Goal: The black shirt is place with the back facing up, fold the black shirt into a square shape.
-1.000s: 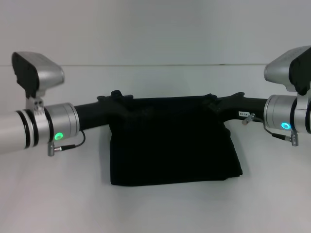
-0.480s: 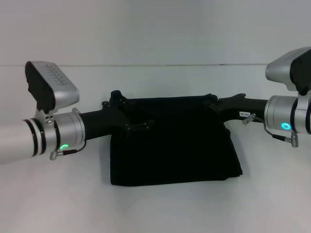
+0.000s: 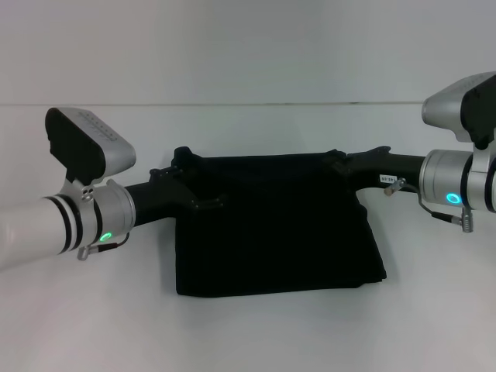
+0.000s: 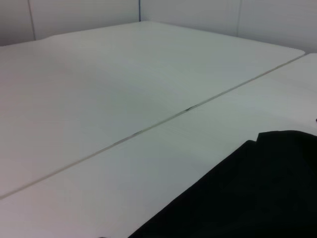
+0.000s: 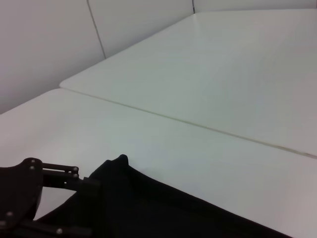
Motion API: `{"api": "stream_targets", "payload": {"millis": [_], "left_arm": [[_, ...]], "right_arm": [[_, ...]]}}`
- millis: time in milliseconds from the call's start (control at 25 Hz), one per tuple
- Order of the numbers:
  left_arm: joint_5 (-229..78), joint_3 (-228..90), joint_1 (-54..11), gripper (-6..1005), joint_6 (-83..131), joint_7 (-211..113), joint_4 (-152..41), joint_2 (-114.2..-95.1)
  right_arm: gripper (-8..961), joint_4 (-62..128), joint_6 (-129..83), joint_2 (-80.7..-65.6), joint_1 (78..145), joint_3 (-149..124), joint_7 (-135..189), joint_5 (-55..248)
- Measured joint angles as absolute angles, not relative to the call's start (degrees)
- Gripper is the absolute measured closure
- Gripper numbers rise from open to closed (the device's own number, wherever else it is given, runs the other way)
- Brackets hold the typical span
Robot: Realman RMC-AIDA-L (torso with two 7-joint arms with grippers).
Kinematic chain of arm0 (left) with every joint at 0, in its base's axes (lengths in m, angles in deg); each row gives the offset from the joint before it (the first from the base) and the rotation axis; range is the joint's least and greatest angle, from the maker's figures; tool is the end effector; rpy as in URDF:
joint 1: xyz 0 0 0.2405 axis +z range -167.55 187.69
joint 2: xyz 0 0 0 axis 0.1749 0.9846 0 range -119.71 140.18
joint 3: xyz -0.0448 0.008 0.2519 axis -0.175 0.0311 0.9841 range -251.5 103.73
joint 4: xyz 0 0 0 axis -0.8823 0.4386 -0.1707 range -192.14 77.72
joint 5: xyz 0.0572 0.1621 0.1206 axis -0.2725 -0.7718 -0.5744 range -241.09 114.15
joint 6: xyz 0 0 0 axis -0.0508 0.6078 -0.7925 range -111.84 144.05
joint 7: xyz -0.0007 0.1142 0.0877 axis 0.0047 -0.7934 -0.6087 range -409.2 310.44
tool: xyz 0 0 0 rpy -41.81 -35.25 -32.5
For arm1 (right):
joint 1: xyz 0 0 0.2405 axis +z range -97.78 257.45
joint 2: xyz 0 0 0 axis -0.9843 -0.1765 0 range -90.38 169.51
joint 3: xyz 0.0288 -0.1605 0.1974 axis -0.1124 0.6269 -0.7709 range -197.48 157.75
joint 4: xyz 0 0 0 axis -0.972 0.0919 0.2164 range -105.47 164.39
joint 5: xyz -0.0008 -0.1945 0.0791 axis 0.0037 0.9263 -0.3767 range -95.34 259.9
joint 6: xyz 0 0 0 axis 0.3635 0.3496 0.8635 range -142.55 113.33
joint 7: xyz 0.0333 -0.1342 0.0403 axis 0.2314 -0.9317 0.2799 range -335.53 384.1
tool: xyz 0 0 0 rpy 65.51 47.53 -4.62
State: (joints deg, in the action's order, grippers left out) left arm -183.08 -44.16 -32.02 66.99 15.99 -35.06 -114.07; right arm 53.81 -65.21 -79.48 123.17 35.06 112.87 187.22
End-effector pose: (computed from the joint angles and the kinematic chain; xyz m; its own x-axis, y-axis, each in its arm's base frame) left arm -0.2656 0.3954 -0.0676 0.8562 0.3470 0.3828 0.5089 -0.6946 -0.5085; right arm 0.2362 0.4183 -0.0504 0.7614 -0.4744 -0.4419 -0.6373 -0.6727 -0.3759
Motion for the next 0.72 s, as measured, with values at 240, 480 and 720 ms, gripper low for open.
{"api": "stream_targets", "payload": {"millis": [240, 480, 720], "left_arm": [[-182.6, -44.3, -31.8, 212, 67.0, 16.0, -35.1, -114.05], [-179.6, -44.3, -31.3, 212, 71.1, 16.1, -34.2, -113.82], [-176.2, -44.1, -31.0, 212, 75.1, 16.1, -33.3, -113.84]], "right_arm": [[955, 53.8, -65.2, -79.61, 123.2, 35.1, 112.6, 187.2], [953, 53.8, -65.3, -79.7, 123.1, 35.1, 112.5, 187.2], [950, 53.8, -65.3, -79.7, 123.0, 35.1, 112.8, 187.2]]}}
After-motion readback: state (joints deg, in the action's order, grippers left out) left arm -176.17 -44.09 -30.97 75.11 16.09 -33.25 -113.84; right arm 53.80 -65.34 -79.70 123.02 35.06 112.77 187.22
